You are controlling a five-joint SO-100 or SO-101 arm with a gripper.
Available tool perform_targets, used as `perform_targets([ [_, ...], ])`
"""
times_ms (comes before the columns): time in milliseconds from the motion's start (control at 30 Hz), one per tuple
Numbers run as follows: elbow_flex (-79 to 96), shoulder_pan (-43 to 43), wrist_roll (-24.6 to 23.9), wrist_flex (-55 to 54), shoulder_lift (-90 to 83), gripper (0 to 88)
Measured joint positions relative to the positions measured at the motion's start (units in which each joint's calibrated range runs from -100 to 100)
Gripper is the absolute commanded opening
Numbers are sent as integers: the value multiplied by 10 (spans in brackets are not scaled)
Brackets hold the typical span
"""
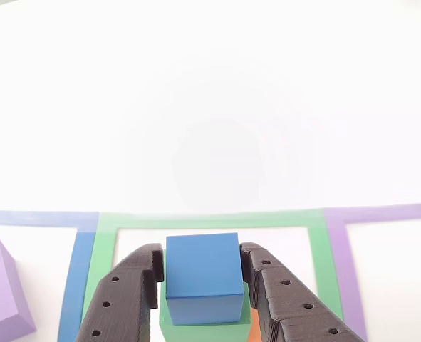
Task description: Tower of hanoi
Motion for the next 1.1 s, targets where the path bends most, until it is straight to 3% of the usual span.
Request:
perform_targets([
  [600,5,-17,0,18,-16,38],
  [933,-82,-23,0,203,-91,38],
  [1100,-176,-28,0,356,-137,38],
])
